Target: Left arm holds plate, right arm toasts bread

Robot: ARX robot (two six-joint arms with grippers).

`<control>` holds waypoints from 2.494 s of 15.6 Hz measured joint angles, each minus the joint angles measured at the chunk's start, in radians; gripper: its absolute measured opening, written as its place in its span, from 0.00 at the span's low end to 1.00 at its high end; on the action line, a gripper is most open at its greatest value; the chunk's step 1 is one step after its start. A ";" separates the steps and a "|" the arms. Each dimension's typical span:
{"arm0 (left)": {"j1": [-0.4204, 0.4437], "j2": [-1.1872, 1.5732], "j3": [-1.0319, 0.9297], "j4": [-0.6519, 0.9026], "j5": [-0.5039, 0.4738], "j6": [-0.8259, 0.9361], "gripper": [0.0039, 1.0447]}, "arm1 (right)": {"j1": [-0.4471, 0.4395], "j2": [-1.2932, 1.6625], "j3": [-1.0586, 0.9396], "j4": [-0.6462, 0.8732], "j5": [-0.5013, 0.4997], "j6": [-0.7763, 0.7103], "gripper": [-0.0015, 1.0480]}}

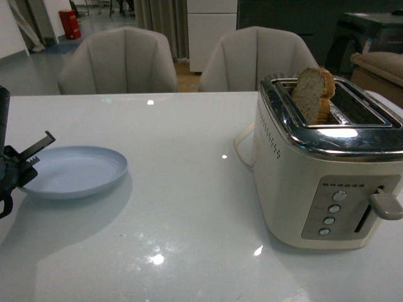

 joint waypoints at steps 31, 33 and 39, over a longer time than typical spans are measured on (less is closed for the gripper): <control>-0.112 -0.448 -0.136 0.029 0.214 0.291 0.94 | 0.000 0.000 0.000 0.000 0.000 0.000 0.94; -0.128 -0.568 -0.209 0.076 0.237 0.335 0.94 | 0.000 0.000 0.000 0.000 0.000 0.000 0.94; -0.026 -0.766 -0.728 0.757 0.455 0.702 0.34 | 0.000 0.000 0.000 0.000 0.000 0.000 0.94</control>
